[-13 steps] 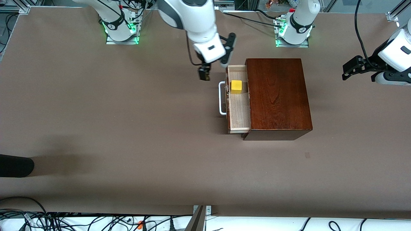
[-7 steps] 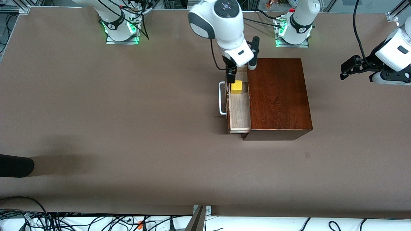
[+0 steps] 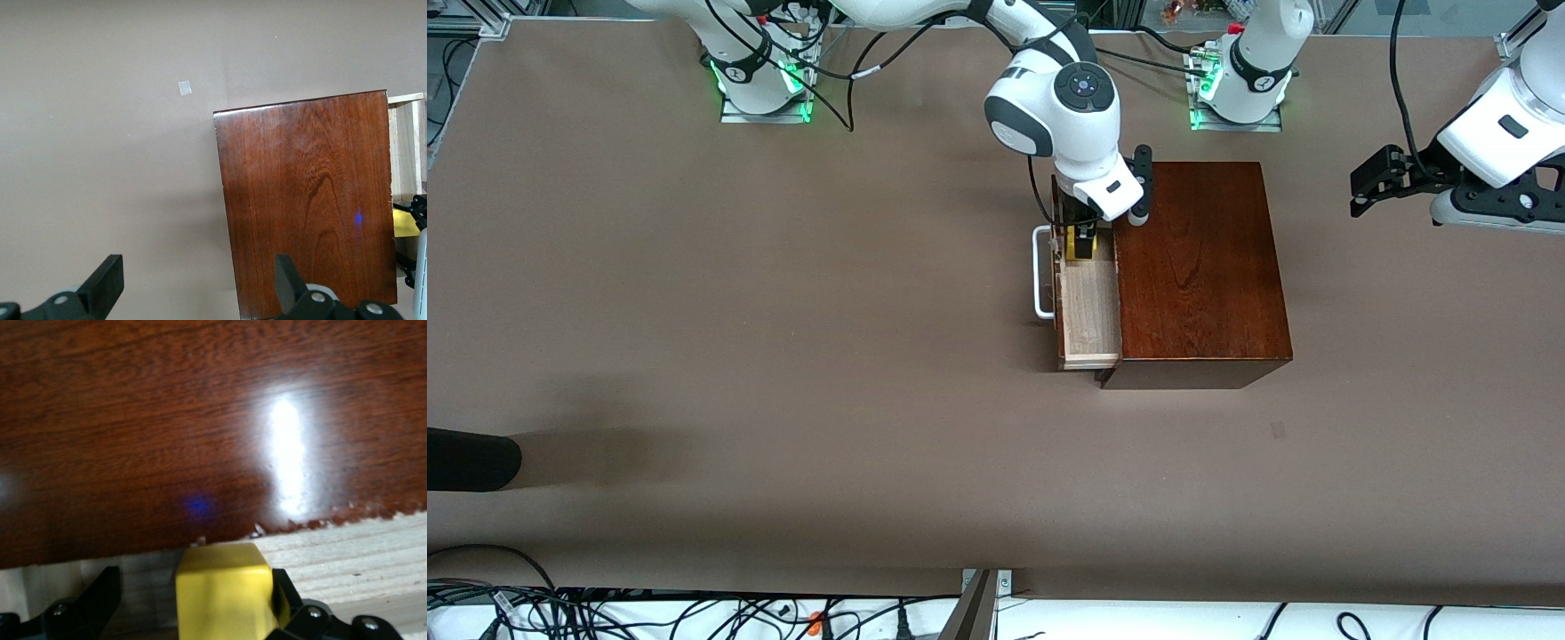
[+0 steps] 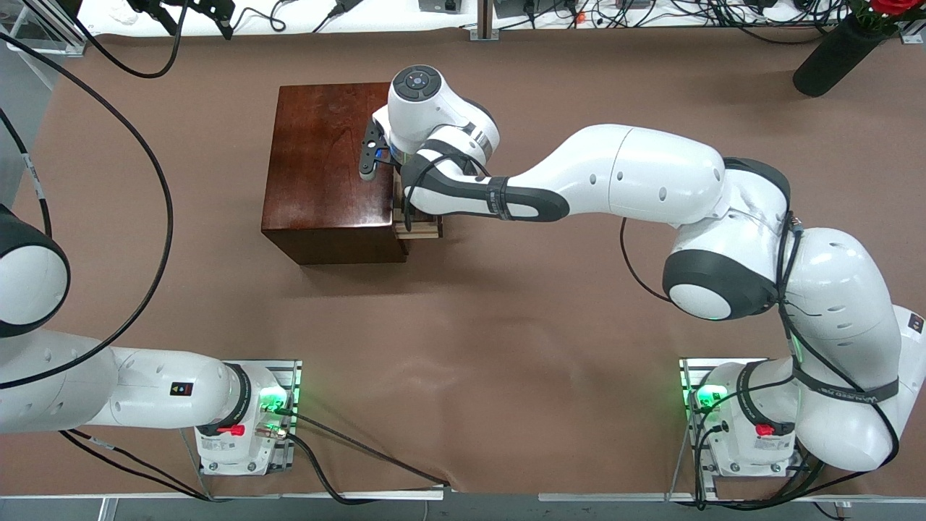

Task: Open drawer, take yellow block, close drawer
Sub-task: 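Close the right gripper on the yellow cube and lift it, then carry the yellow cube away from the box with the right gripper, then lower the cube onto the table while the left gripper reaches the drawer, then push the drawer front into the box with the left gripper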

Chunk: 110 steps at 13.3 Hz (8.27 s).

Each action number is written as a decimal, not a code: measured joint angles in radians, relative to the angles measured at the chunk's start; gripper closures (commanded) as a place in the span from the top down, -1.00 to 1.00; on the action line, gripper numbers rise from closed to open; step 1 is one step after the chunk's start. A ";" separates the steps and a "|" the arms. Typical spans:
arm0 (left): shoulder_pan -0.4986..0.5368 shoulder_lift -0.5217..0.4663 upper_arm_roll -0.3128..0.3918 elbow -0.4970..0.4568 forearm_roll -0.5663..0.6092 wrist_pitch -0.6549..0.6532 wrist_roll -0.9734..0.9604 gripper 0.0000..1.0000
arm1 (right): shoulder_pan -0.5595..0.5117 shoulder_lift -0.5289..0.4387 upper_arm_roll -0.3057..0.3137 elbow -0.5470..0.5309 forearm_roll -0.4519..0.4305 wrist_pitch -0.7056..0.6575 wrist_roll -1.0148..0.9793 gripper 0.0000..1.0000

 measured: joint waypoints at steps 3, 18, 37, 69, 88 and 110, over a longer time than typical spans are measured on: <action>0.000 0.000 0.002 0.000 0.000 0.000 0.000 1.00 | 0.000 0.004 -0.001 0.009 -0.023 0.000 -0.007 -0.40; 0.003 0.000 0.003 0.000 0.000 -0.001 0.000 1.00 | -0.121 -0.232 -0.031 0.193 0.015 -0.327 0.162 -1.00; 0.020 0.025 0.014 0.000 -0.044 -0.034 0.000 1.00 | -0.729 -0.369 -0.254 -0.646 0.118 0.116 0.211 -1.00; -0.531 0.645 -0.088 0.113 -0.066 0.484 0.984 1.00 | -0.765 -0.792 -0.208 -0.448 0.127 -0.542 0.344 1.00; -0.461 0.613 -0.060 0.117 0.042 0.283 0.995 1.00 | -0.766 -0.765 -0.254 -0.384 0.073 -0.572 0.344 1.00; -0.409 0.406 -0.056 0.158 0.030 0.045 0.626 1.00 | -0.766 -0.745 -0.256 -0.381 0.075 -0.538 0.344 1.00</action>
